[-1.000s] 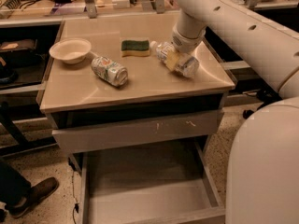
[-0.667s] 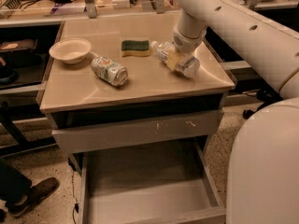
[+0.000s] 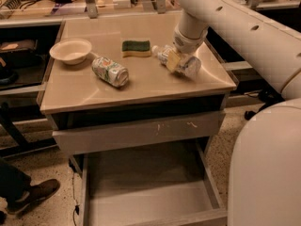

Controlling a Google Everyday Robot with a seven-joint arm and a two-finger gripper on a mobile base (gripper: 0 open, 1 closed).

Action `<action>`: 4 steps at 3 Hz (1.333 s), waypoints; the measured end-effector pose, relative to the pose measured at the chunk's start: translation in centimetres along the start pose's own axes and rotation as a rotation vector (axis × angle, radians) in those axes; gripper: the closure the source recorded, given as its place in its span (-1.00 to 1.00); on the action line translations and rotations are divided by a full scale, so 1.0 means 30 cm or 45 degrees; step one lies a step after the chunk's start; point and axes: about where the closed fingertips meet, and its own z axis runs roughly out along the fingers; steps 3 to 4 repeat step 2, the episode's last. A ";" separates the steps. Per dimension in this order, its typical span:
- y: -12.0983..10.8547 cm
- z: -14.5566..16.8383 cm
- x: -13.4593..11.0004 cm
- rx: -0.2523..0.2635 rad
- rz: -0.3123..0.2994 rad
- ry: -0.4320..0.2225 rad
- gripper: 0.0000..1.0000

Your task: Pick blue plastic bottle from middle drawer and place on counter

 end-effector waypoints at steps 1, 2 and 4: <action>0.000 0.000 0.000 0.000 0.000 0.000 -1.00; 0.000 0.000 0.000 0.000 0.000 0.000 -1.00; 0.000 0.000 0.000 0.000 0.000 0.000 -1.00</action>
Offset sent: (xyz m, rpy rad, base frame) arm 0.0000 0.0000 0.0000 0.0000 0.0000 0.0000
